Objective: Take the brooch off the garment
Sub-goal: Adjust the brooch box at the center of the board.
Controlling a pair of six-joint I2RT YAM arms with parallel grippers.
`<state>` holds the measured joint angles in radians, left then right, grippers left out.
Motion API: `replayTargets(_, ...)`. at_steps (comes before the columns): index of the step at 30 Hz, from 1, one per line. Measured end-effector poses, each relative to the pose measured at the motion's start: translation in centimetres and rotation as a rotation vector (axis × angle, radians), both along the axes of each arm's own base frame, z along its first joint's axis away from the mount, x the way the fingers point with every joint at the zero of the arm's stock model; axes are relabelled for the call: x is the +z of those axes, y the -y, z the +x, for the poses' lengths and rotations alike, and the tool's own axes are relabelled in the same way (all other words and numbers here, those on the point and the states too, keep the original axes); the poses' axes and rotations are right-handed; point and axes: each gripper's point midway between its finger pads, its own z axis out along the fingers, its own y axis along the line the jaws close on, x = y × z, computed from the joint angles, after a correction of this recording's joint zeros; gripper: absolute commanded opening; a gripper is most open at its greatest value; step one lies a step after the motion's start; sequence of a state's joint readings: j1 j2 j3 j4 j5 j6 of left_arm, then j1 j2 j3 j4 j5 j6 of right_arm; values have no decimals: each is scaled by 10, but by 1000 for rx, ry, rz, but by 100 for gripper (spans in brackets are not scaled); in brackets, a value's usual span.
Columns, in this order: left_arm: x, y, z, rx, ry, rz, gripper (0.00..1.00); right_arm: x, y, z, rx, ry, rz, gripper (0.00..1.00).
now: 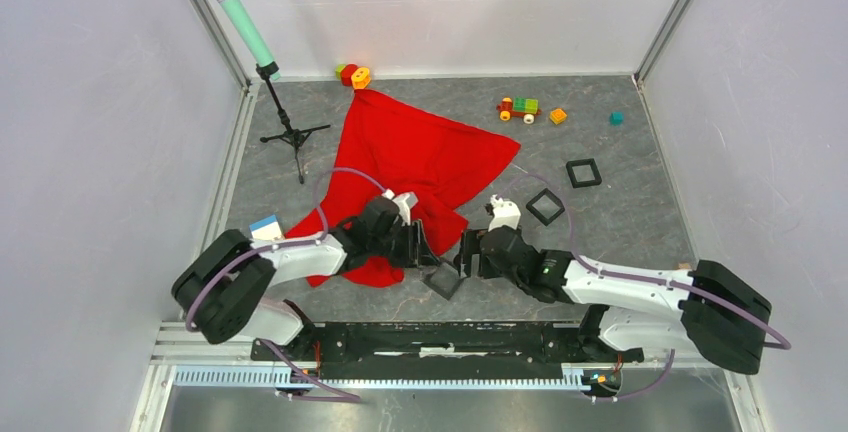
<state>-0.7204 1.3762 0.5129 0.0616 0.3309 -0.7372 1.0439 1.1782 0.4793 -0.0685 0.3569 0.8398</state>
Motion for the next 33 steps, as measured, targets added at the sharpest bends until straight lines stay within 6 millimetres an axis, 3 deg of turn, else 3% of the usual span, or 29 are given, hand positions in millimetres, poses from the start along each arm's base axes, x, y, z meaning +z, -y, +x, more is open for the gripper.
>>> replayTargets(5,0,41,-26,-69,-60,-136,11,2,20,0,-57,16,44,96)
replayTargets(9,20,77,-39,-105,-58,-278,11,5,32,-2,-96,23,69,98)
replayTargets(13,36,91,-39,-99,-60,-391,11,4,44,-6,-156,-8,65,98)
replayTargets(19,36,65,-17,-25,-44,-369,14,-8,58,-26,-224,-128,-8,98)
replayTargets(28,82,0,23,69,234,-162,16,-2,25,-53,-231,-239,-12,98)
replayTargets(33,76,-27,30,84,311,-3,16,-5,16,-62,-297,-293,-25,98)
